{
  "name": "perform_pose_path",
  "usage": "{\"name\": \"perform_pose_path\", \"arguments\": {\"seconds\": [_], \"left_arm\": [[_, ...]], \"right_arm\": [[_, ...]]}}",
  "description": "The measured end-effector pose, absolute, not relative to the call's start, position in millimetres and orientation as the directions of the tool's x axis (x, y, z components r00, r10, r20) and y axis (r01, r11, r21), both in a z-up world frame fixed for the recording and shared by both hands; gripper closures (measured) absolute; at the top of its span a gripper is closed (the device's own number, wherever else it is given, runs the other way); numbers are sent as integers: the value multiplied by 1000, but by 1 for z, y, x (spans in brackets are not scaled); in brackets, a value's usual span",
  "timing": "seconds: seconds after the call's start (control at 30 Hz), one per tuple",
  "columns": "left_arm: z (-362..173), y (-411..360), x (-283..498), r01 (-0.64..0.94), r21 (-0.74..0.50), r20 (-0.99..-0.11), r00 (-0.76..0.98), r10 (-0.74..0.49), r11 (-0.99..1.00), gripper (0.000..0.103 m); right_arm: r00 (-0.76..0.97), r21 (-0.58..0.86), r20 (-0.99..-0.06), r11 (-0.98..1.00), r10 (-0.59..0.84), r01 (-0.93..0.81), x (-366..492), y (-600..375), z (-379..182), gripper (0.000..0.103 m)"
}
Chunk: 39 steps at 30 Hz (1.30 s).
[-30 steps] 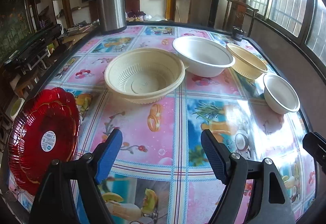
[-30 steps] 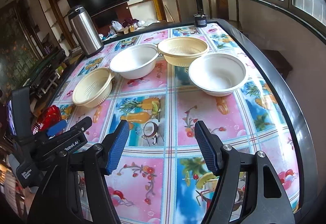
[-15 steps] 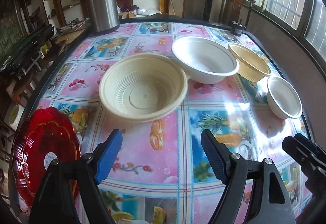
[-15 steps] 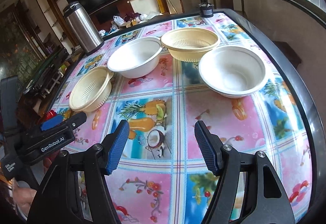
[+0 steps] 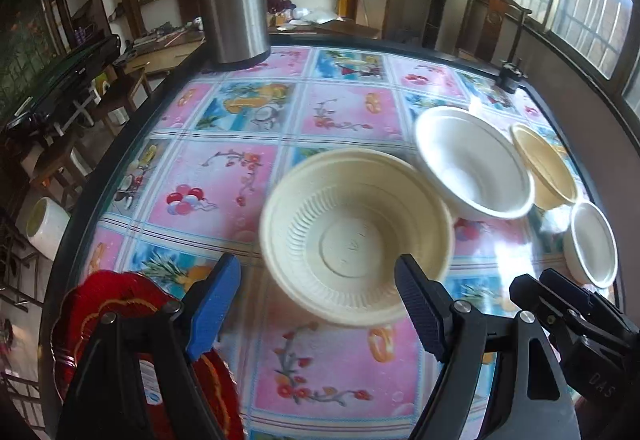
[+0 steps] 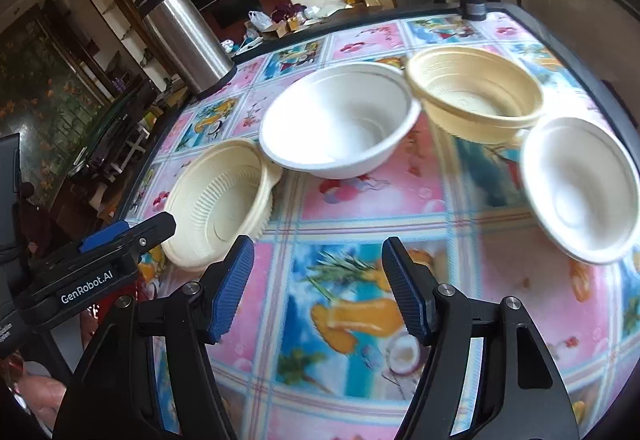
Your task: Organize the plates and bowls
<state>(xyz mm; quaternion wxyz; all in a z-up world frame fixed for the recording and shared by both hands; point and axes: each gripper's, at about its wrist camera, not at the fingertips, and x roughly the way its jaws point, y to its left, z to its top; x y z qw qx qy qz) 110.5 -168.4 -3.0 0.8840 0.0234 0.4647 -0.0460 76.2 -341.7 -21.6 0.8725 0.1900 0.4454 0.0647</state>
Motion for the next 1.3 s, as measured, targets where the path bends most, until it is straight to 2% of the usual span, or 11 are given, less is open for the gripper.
{"name": "perform_pose_path", "arguments": {"seconds": [0.47,0.53,0.63,0.7,0.73,0.8,0.83,0.97,1.3], "left_arm": [[-26,-145,151,56,-13,-865,500,-39,998,23],[-31,-145,153,56,-14,-872,489,-40,998,23],[-35,-146,155,54,-25,-878,477,-48,998,23],[-36,-147,154,60,-34,-875,481,-58,998,25],[-36,-149,155,64,-36,-874,482,-63,997,25],[-39,-154,155,85,-30,-876,477,-67,996,45],[-42,-157,156,91,-15,-885,462,-55,996,63],[-45,-158,154,72,22,-887,462,-14,997,82],[-42,-153,135,67,-47,-897,436,-72,997,90]], "right_arm": [[516,431,-775,902,366,9,145,-296,-48,36],[513,438,-772,899,376,-1,147,-295,-50,43],[504,417,-782,909,367,-14,150,-289,-52,59],[498,401,-790,916,358,-22,151,-287,-54,79],[496,395,-792,918,356,-29,151,-286,-55,84],[503,404,-782,914,368,-40,150,-289,-56,86],[506,406,-779,913,370,-42,148,-291,-56,86],[519,397,-776,917,358,-38,140,-297,-54,86],[531,414,-763,910,368,-35,111,-308,-50,86]]}}
